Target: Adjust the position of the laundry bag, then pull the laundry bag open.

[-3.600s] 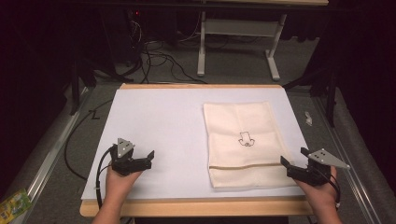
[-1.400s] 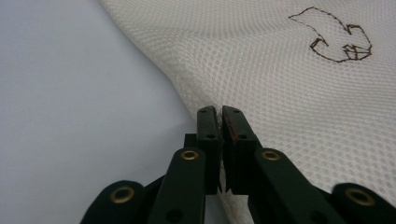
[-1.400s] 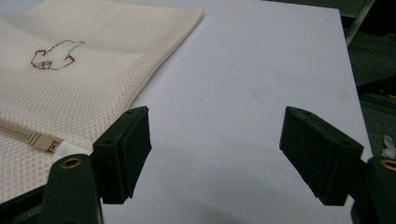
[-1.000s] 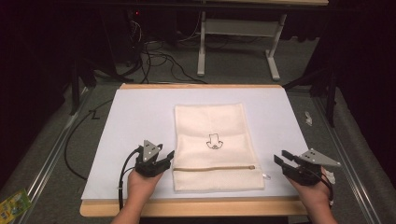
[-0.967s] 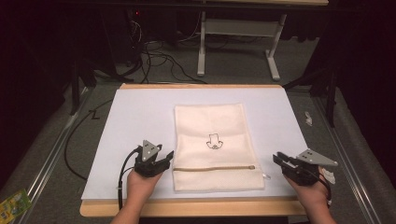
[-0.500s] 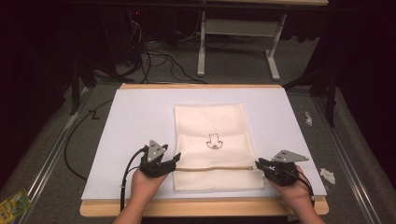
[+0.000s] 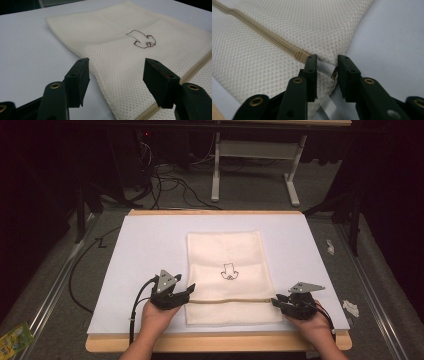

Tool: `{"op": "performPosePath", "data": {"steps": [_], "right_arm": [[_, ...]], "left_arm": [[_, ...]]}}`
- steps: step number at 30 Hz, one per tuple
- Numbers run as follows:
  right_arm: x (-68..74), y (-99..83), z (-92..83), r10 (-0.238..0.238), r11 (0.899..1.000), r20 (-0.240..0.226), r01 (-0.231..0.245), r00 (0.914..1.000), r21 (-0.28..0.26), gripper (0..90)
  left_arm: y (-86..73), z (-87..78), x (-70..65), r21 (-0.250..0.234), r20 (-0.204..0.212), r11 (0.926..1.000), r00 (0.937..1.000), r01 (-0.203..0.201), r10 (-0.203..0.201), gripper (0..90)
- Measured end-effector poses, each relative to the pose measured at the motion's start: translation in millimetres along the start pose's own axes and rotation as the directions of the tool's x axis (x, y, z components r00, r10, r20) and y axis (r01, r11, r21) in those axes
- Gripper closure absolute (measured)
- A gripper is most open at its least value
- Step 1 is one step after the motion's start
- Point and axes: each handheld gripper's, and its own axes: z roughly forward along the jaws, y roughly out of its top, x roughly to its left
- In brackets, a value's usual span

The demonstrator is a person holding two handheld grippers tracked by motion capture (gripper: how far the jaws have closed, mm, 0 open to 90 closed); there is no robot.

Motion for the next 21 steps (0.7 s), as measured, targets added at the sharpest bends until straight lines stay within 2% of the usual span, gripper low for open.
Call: {"op": "performPosePath", "data": {"steps": [2,4,6,9,11,16,17,19,21], "right_arm": [[-0.4,0.4,-0.1,0.003,1.0,-0.015,-0.003,0.9999,0.006,80.7],[-0.7,0.4,-0.2,0.005,1.0,-0.025,-0.005,0.9997,0.003,83.3],[0.2,0.8,-1.3,-0.003,1.0,-0.022,0.003,0.9998,0.001,84.2],[1.3,1.7,-4.2,-0.02,1.0,-0.018,0.02,0.9996,-0.008,84.5],[1.7,2.5,-5.3,-0.021,1.0,-0.016,0.02,0.9997,-0.021,84.6],[2.7,4.8,-10.9,-0.023,0.998,-0.011,0.022,0.9997,-0.055,84.5],[2.6,5.0,-12.2,-0.026,0.998,-0.011,0.025,0.9996,-0.058,84.5],[3.2,5.1,-14.0,-0.019,0.998,-0.008,0.018,0.9998,-0.063,84.4],[3.2,5.9,-15.4,-0.007,0.997,-0.011,0.006,0.9999,-0.071,84.4]], "left_arm": [[1.3,2.3,-1.8,0.004,0.002,0.9998,0.9999,-0.017,0.017,38.7],[2.4,4.4,-4.5,0.012,0.009,0.9997,0.9997,-0.021,0.021,39.0],[4.4,5.9,-9.4,0.035,0.035,0.9991,0.9991,-0.026,0.025,40.9],[7.3,6.3,-20.9,0.032,0.05,0.9972,0.9966,-0.068,0.066,41.3],[8.7,7.6,-27.0,0.027,0.064,0.9973,0.9957,-0.069,0.067,41.2],[12.5,14.6,-35.7,0.007,0.116,0.9997,0.9929,-0.024,0.023,41.2],[13.7,16.8,-36.7,0.002,0.136,1.0,0.9907,0.0,-0.001,41.3],[16.4,22.0,-39.5,-0.008,0.179,0.9983,0.9824,0.057,-0.055,42.1],[17.5,27.3,-44.6,0.004,0.196,0.9979,0.9785,0.065,-0.064,42.9]]}}
